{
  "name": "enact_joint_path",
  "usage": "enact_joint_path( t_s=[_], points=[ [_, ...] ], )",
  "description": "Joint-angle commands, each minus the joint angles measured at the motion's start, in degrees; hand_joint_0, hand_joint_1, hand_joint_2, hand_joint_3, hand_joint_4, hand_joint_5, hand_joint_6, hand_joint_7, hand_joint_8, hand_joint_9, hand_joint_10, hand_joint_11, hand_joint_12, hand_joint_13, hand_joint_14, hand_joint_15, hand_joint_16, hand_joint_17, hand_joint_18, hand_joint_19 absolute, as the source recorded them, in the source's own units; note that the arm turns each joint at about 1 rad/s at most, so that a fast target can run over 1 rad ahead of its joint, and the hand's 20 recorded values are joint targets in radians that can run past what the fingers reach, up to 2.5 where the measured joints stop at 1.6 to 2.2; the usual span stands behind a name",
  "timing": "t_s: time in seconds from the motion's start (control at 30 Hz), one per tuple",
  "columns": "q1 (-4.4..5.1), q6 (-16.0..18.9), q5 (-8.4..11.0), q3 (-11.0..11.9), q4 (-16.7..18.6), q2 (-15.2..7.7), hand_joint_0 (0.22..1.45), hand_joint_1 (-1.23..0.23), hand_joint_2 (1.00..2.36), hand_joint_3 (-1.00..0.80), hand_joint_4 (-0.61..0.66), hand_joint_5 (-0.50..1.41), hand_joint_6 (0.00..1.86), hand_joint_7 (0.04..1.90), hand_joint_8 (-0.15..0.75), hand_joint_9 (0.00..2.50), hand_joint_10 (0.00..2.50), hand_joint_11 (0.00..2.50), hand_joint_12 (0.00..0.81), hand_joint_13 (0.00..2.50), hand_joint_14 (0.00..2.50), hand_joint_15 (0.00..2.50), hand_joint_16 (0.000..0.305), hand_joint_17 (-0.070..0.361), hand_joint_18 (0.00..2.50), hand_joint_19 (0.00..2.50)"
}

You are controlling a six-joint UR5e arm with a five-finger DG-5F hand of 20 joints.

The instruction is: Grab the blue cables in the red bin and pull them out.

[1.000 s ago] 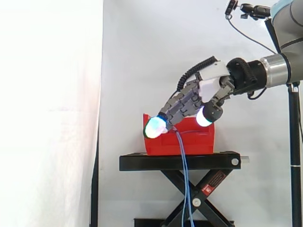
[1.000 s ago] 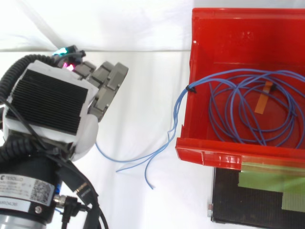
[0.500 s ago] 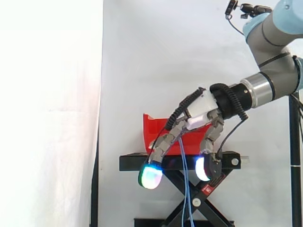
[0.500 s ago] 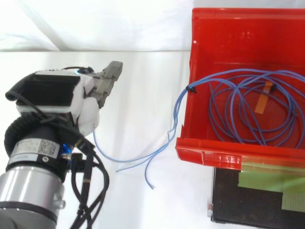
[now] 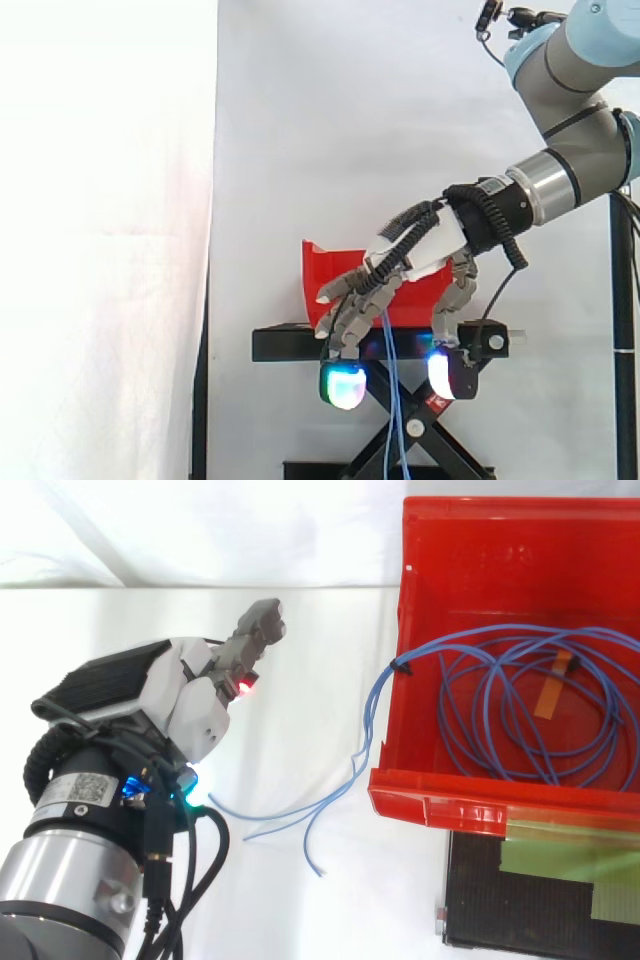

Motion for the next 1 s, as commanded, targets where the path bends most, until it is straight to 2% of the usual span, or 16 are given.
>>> enact_joint_path(
  t_s=[0.0, 0.2, 0.33, 0.4, 0.53, 0.6, 0.7, 0.97],
  points=[
    [-0.11, -18.8, 0.77, 0.7, -0.1, 0.0, 0.77, -1.0, 1.0, -1.0, 0.07, 0.43, 0.0, 0.63, 0.24, 0.38, 0.01, 0.3, 0.335, 0.21, 0.0, 0.08, 0.055, 0.125, 0.05, 0.19],
    [0.07, -23.3, 1.65, 2.4, -1.3, 0.0, 0.76, -1.03, 1.0, -1.0, 0.07, 0.44, 0.0, 0.65, 0.237, 0.41, 0.01, 0.37, 0.333, 0.24, 0.0, 0.09, 0.054, 0.122, 0.09, 0.2],
    [0.33, -26.8, 3.05, 3.9, -2.8, 0.0, 0.76, -1.05, 1.0, -1.0, 0.08, 0.44, 0.02, 0.68, 0.239, 0.41, 0.01, 0.38, 0.335, 0.25, 0.0, 0.09, 0.054, 0.122, 0.1, 0.2],
    [0.42, -29.0, 4.2, 4.2, -3.2, 0.0, 0.76, -1.05, 1.0, -1.0, 0.07, 0.43, 0.13, 0.64, 0.239, 0.41, 0.01, 0.38, 0.335, 0.25, 0.0, 0.09, 0.054, 0.122, 0.1, 0.21],
    [0.42, -31.0, 4.37, 4.2, -3.2, 0.0, 0.77, -1.06, 1.0, -1.0, 0.07, 0.41, 0.31, 0.58, 0.239, 0.41, 0.01, 0.38, 0.334, 0.25, 0.0, 0.09, 0.054, 0.121, 0.11, 0.21],
    [0.33, -32.1, 4.37, 4.2, -3.0, 0.0, 0.77, -1.07, 1.0, -1.0, 0.06, 0.38, 0.49, 0.51, 0.238, 0.41, 0.01, 0.38, 0.334, 0.25, 0.0, 0.09, 0.053, 0.12, 0.12, 0.21],
    [0.15, -34.7, 4.46, 4.1, -2.8, 0.0, 0.77, -1.07, 1.0, -1.0, 0.06, 0.36, 0.62, 0.46, 0.24, 0.41, 0.01, 0.38, 0.333, 0.26, 0.0, 0.1, 0.053, 0.12, 0.12, 0.22],
    [-0.11, -37.0, 4.46, 3.9, -1.8, 0.0, 0.75, -1.07, 1.0, -1.0, 0.07, 0.37, 0.63, 0.45, 0.243, 0.41, 0.01, 0.39, 0.337, 0.26, 0.0, 0.1, 0.053, 0.119, 0.13, 0.21]
  ],
)
